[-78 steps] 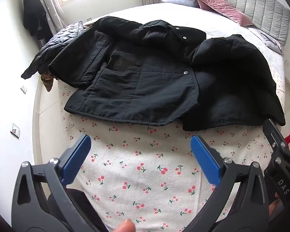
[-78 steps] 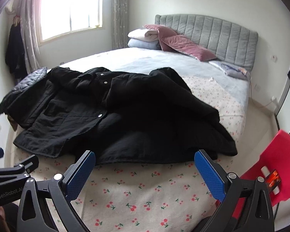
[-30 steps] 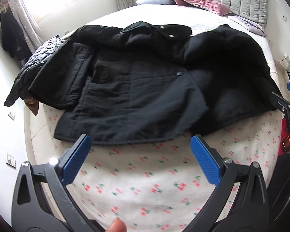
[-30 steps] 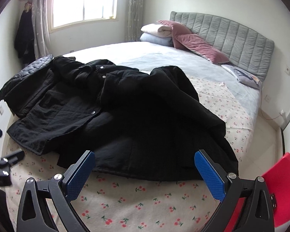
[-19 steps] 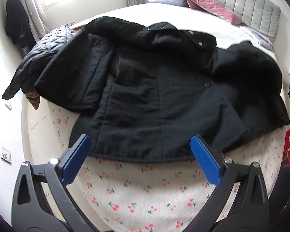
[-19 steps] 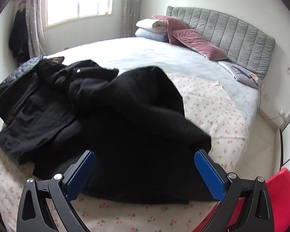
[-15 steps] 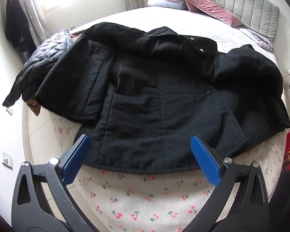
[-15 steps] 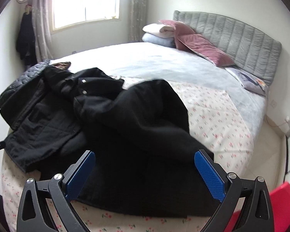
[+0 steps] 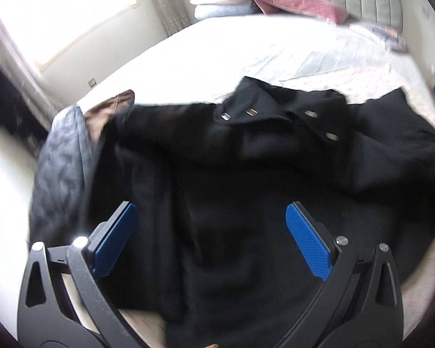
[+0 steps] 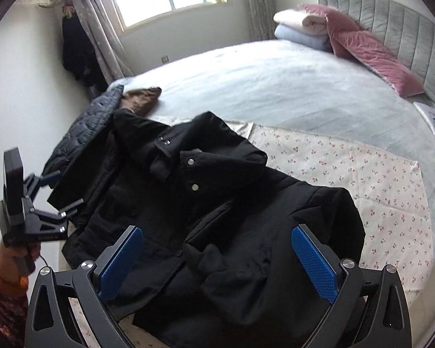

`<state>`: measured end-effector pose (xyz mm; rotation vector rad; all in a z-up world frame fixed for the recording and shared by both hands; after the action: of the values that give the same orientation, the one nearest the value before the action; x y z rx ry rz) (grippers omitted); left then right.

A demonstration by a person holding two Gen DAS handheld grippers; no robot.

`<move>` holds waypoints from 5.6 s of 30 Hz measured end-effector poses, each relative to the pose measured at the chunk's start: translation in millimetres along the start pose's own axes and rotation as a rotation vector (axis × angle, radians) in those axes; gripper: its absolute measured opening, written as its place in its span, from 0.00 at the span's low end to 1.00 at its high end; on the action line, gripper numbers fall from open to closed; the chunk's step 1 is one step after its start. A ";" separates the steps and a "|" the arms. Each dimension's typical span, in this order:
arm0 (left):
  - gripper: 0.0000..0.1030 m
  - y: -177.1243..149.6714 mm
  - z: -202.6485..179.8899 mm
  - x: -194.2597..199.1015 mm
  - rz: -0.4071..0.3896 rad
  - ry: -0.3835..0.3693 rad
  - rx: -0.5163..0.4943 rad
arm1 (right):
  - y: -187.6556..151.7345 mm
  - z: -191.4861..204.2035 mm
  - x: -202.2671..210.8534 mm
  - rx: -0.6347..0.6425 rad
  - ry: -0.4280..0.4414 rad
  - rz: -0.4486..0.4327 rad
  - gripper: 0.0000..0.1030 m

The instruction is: Fold large clothes

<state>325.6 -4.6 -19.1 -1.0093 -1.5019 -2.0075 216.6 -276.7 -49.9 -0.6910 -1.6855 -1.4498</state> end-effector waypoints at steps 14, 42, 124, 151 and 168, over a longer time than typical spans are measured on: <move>0.99 100.3 58.0 -148.9 0.093 0.095 -0.174 | 21.9 -96.5 -151.7 -0.006 0.037 0.348 0.95; 0.14 132.7 42.0 -110.9 -0.039 -0.205 0.279 | 20.3 31.0 -151.3 0.173 -0.038 0.325 0.06; 0.13 -193.9 48.7 9.0 0.230 -0.385 0.499 | -220.1 -172.4 79.5 -0.329 -0.453 0.090 0.10; 0.10 -201.7 56.4 19.4 0.243 -0.468 0.625 | -258.7 -26.6 -15.9 -0.337 0.067 0.004 0.10; 0.59 -226.8 28.8 172.9 0.206 -0.477 0.337 | -259.7 -51.0 138.3 -0.321 -0.010 -0.105 0.31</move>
<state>62.2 108.2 -25.1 -1.4875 -1.8064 -1.3678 -58.6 -390.2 -73.8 -0.7910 -1.5297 -1.8182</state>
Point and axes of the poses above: each gripper's, at about its wrist camera, not at the fingertips, and x roughly against the way its jaws point, z to its left, y to its top, the point moved 8 cm from there along -x, roughly the way its jaws point, and after that the axes turned 14 degrees about x, right-handed, at the moved point
